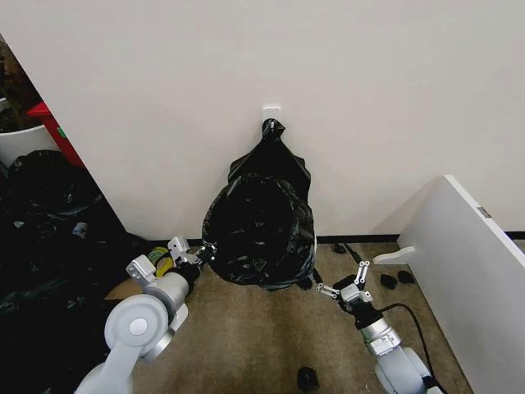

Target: Place the garbage bag over the trash bin.

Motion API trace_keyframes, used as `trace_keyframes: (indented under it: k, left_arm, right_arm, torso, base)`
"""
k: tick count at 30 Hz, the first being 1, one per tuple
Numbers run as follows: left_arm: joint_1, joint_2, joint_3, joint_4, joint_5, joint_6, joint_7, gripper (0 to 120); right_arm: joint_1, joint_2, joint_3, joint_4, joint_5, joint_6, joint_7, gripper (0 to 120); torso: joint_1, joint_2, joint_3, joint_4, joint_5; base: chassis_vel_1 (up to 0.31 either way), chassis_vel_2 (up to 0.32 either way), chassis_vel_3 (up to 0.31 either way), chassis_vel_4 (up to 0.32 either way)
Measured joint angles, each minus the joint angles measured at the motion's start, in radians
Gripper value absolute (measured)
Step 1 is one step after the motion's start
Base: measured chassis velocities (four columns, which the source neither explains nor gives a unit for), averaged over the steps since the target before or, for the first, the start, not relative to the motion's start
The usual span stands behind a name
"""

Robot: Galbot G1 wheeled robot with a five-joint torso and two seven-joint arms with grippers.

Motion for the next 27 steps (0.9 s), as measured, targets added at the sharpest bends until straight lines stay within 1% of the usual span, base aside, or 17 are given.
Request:
trace_keyframes:
  k: [2,3,4,6,8,9,11,13,14,16,18,19,21,24,25,26,27]
  left_arm:
    - [-0.001,0.001,0.002,0.010,0.009,-0.006,0.004,0]
    - [-0.001,0.002,0.004,0.016,0.020,-0.013,0.009,0]
    - [-0.001,0.002,0.004,0.016,0.020,-0.013,0.009,0]
    - [0.003,0.007,0.017,0.032,0.065,-0.046,0.028,0]
    - [0.015,0.015,0.042,0.044,0.148,-0.106,0.063,0]
    - [0.015,0.015,0.042,0.044,0.148,-0.106,0.063,0]
    - [0.028,0.018,0.063,0.046,0.243,-0.176,0.096,0]
    - [0.035,0.018,0.075,0.046,0.321,-0.231,0.126,0]
    - [0.035,0.018,0.075,0.046,0.321,-0.231,0.126,0]
    - [0.041,0.015,0.088,0.053,0.400,-0.284,0.162,0]
    - [0.045,0.013,0.095,0.059,0.451,-0.317,0.188,0]
    - [0.049,0.013,0.100,0.064,0.485,-0.341,0.207,0]
    - [0.051,0.013,0.103,0.068,0.500,-0.353,0.218,0]
    - [0.057,0.014,0.116,0.088,0.562,-0.404,0.270,0]
    - [0.057,0.014,0.116,0.088,0.562,-0.404,0.270,0]
    - [0.057,0.013,0.122,0.095,0.576,-0.417,0.283,0]
    - [0.056,0.011,0.137,0.104,0.594,-0.430,0.295,0]
  right_arm:
    - [-0.001,-0.004,0.033,-0.004,0.036,0.025,-0.044,100]
    - [0.000,-0.004,0.058,-0.011,0.037,0.018,-0.041,100]
    - [0.000,-0.004,0.058,-0.011,0.037,0.018,-0.041,100]
    - [0.003,-0.007,0.097,-0.019,0.042,-0.027,0.011,100]
    - [-0.009,-0.020,0.095,0.020,0.135,-0.097,0.053,100]
    - [-0.009,-0.020,0.095,0.020,0.135,-0.097,0.053,100]
    - [-0.033,-0.028,0.053,0.121,0.301,-0.167,0.058,100]
    - [-0.054,-0.029,-0.007,0.212,0.433,-0.226,0.048,100]
    - [-0.054,-0.029,-0.007,0.212,0.433,-0.226,0.048,100]
    - [-0.066,-0.028,-0.081,0.290,0.506,-0.257,0.025,94]
    - [-0.071,-0.031,-0.137,0.337,0.532,-0.274,0.006,88]
    - [-0.072,-0.038,-0.180,0.369,0.540,-0.288,-0.006,81]
    - [-0.071,-0.043,-0.199,0.382,0.541,-0.295,-0.012,81]
    - [-0.054,-0.064,-0.258,0.416,0.512,-0.346,-0.017,65]
    - [-0.054,-0.064,-0.258,0.416,0.512,-0.346,-0.017,65]
    - [-0.045,-0.069,-0.274,0.420,0.483,-0.371,0.000,59]
    - [-0.029,-0.076,-0.297,0.420,0.422,-0.408,0.038,54]
  torso:
    - [0.000,0.000,0.000,0.0000,0.0000]
    - [0.000,0.000,0.000,0.0001,0.0000]
    - [0.000,0.000,0.000,0.0001,0.0000]
    - [0.000,0.000,0.000,-0.0002,-0.0002]
    - [0.000,0.000,0.000,-0.0002,0.0002]
    - [0.000,0.000,0.000,-0.0002,0.0002]
    - [0.000,0.000,0.000,-0.0001,-0.0008]
    - [0.000,0.000,0.000,0.0002,0.0002]
    - [0.000,0.000,0.000,0.0002,0.0002]
    - [0.000,0.000,0.000,0.0001,-0.0005]
    - [0.000,0.000,0.000,0.0001,-0.0002]
    - [0.000,0.000,0.000,0.0002,-0.0003]
    - [0.000,0.000,0.000,0.0001,-0.0004]
    - [0.000,0.000,0.000,0.0000,-0.0004]
    - [0.000,0.000,0.000,0.0000,-0.0004]
    - [0.000,0.000,0.000,0.0000,-0.0003]
    - [0.000,0.000,0.000,0.0001,0.0000]
  base:
    - [0.000,0.000,0.000,0.000]
    - [0.000,0.000,0.000,0.000]
    - [0.000,0.000,0.000,0.000]
    - [0.000,0.000,0.000,0.000]
    - [0.000,0.000,0.000,0.000]
    - [0.000,0.000,0.000,0.000]
    - [0.000,0.000,0.000,0.000]
    - [0.000,0.000,0.000,0.000]
    - [0.000,0.000,0.000,0.000]
    - [0.000,0.000,0.000,0.000]
    - [0.000,0.000,0.000,0.000]
    - [0.000,0.000,0.000,0.000]
    - [0.000,0.000,0.000,0.000]
    - [0.000,0.000,0.000,0.000]
    - [0.000,0.000,0.000,0.000]
    - [0.000,0.000,0.000,0.000]
    - [0.000,0.000,0.000,0.000]
